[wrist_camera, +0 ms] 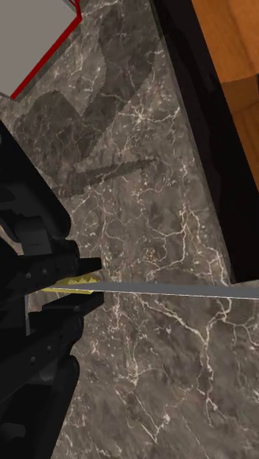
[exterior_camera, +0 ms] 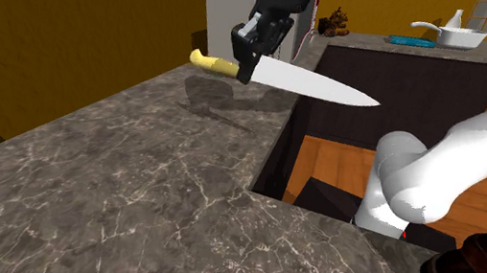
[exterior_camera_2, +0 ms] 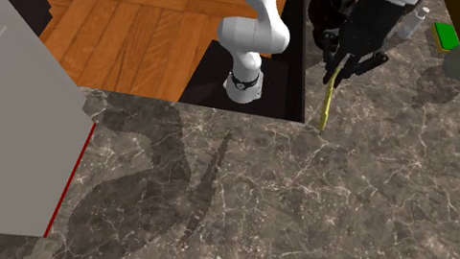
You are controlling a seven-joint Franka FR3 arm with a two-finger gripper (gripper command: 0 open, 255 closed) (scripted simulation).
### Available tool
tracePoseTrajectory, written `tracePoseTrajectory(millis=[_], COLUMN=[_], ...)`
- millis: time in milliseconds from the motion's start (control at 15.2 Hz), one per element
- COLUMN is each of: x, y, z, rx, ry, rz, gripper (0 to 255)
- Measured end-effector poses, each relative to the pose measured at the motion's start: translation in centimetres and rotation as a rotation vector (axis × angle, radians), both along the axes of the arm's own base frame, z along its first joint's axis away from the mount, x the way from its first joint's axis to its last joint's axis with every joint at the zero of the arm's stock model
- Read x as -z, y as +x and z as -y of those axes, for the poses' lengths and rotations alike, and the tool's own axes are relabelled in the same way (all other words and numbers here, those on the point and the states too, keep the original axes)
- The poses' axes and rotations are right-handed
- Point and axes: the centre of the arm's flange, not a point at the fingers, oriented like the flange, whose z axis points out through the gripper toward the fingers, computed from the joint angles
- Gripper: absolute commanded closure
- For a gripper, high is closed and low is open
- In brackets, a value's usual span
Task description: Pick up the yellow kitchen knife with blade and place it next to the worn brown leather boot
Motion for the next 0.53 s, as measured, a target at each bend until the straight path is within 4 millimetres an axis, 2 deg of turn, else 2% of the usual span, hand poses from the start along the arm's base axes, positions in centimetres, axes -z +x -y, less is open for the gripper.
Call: tracePoseTrajectory(millis=[528], x=[-0.2], y=[-10.0], z=[-3.0], rx=[0.000], ry=[0.000], rz=[0.000], gripper=[255])
